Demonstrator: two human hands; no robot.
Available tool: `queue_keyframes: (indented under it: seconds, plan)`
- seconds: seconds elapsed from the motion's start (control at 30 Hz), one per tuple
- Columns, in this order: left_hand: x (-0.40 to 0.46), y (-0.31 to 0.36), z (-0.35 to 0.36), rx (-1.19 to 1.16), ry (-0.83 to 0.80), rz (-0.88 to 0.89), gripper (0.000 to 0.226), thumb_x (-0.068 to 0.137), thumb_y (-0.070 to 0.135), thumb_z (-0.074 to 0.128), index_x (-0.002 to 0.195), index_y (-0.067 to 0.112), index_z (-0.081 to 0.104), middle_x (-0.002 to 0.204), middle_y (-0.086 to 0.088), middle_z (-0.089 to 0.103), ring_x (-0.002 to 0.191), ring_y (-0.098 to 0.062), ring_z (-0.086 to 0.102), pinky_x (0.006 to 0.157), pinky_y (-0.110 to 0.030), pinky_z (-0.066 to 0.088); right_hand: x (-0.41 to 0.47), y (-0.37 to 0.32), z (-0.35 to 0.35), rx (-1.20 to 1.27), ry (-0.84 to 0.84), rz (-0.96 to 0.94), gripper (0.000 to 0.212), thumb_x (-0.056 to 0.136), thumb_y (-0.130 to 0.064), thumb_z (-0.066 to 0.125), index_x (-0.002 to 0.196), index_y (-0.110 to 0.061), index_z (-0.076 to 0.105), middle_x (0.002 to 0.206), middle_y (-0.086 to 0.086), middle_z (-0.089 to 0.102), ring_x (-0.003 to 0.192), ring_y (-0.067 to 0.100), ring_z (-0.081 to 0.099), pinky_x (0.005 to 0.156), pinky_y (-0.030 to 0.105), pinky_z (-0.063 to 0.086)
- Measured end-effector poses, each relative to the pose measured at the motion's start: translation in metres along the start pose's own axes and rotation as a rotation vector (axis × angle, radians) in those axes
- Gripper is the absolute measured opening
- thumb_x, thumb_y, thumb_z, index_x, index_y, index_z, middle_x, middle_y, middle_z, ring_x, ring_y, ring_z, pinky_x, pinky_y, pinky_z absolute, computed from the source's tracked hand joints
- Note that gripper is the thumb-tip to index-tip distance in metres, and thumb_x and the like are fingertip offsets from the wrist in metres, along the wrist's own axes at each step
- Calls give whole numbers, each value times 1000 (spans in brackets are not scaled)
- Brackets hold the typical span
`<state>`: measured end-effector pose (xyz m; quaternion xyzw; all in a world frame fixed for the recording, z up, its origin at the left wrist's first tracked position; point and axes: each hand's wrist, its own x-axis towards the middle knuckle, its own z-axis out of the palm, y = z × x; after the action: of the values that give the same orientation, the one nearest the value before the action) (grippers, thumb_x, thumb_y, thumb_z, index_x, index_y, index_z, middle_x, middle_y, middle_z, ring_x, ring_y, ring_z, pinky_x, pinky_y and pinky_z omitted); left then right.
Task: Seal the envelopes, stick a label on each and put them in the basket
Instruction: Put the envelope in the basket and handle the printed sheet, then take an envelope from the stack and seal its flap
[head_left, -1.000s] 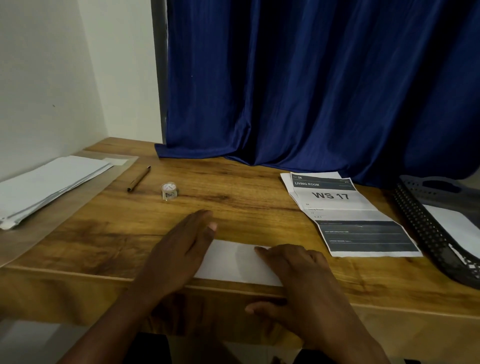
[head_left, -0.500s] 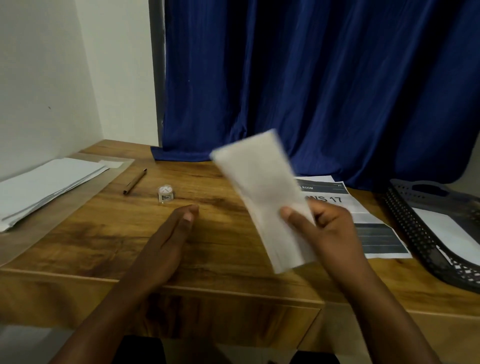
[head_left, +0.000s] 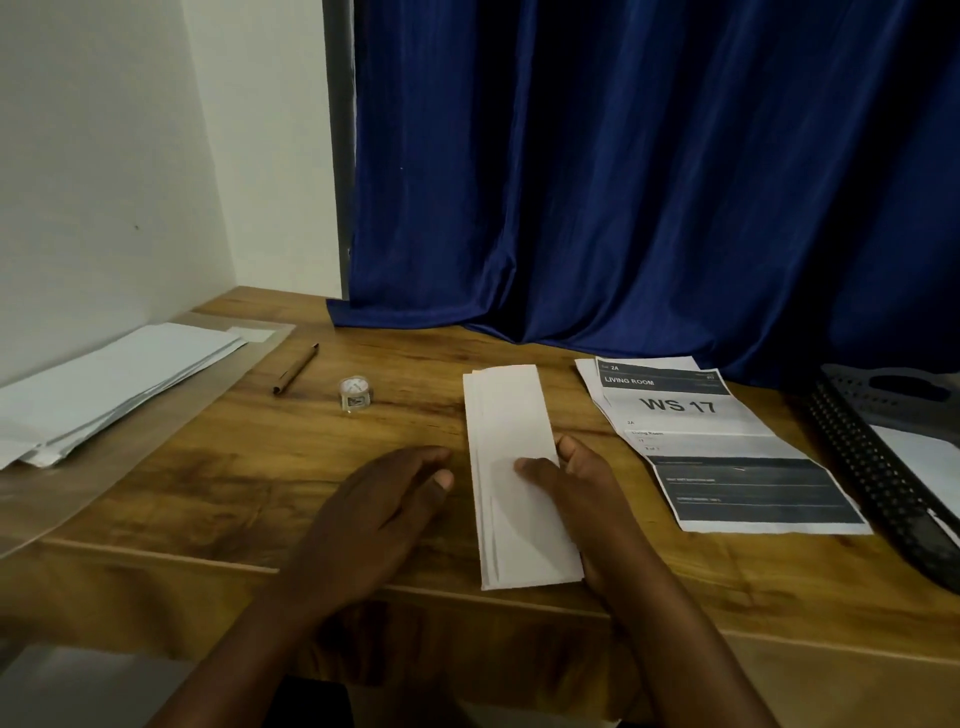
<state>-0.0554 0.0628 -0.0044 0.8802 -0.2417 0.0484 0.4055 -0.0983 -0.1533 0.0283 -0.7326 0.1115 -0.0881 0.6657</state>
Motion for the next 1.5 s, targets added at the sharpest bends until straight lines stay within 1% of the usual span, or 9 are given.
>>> queue_keyframes:
  seconds: [0.13, 0.33, 0.47, 0.63, 0.73, 0.87, 1.13, 1.27, 1.5]
  plan:
    - [0, 0, 1, 51, 12, 57, 50, 95, 69, 36, 139, 48, 47, 121, 45, 42, 117, 29, 33, 91, -8, 30, 2, 7, 0, -66, 40, -94, 4, 94, -40, 65, 97, -38, 63, 88, -20, 74, 77, -4, 71, 51, 9, 50]
    - [-2, 1, 1, 101, -7, 124, 46, 96, 61, 50, 140, 48, 44, 138, 34, 44, 122, 11, 43, 98, -20, 40, 2, 18, 0, -249, 87, -141, 5, 95, -41, 62, 92, -40, 58, 90, -21, 66, 73, 0, 68, 50, 6, 45]
    - [-4, 2, -17, -151, 23, 85, 37, 96, 46, 63, 131, 50, 53, 130, 33, 53, 117, 11, 53, 83, -9, 49, 6, 24, 1, -300, 144, -162, 32, 96, -36, 62, 125, -22, 58, 103, -11, 59, 83, 3, 57, 61, 17, 42]
    - [-2, -19, -78, 68, 96, 101, 40, 92, 57, 60, 130, 48, 56, 136, 28, 55, 125, 8, 49, 98, -25, 46, 14, 30, 2, -317, 135, -155, 45, 96, -33, 64, 136, -16, 51, 114, 0, 58, 84, 10, 54, 70, 27, 44]
    - [4, -41, -128, 271, 139, 51, 41, 91, 51, 64, 130, 41, 58, 136, 20, 58, 126, 0, 51, 102, -33, 46, 16, 31, 3, -315, 129, -166, 48, 95, -32, 65, 137, -14, 50, 128, 11, 61, 93, 19, 56, 78, 36, 46]
    - [25, -85, -193, 519, 133, -182, 54, 92, 43, 70, 140, 24, 56, 147, -2, 53, 134, -21, 49, 110, -38, 39, 17, 29, 4, -315, 135, -191, 48, 94, -36, 64, 134, -14, 51, 121, 6, 61, 83, 13, 55, 64, 25, 41]
    - [52, -166, -242, 699, 57, -631, 81, 86, 72, 57, 145, 17, 46, 145, -14, 54, 127, -33, 54, 103, -43, 45, 15, 29, 5, -312, 151, -214, 43, 95, -34, 64, 131, -12, 55, 109, -3, 56, 77, -2, 48, 61, 16, 35]
    - [48, -182, -235, 757, 53, -631, 85, 83, 80, 52, 144, 21, 48, 142, -11, 57, 124, -30, 57, 98, -43, 49, 14, 28, 6, -308, 147, -209, 41, 95, -33, 65, 130, -13, 55, 109, -3, 57, 79, 1, 51, 63, 17, 39]
    - [55, -170, -239, 863, 96, -528, 45, 100, 57, 45, 119, 23, 68, 119, -8, 70, 107, -29, 63, 86, -37, 49, 13, 27, 6, -297, 151, -204, 44, 95, -33, 65, 132, -12, 54, 112, -3, 55, 91, 13, 54, 74, 28, 43]
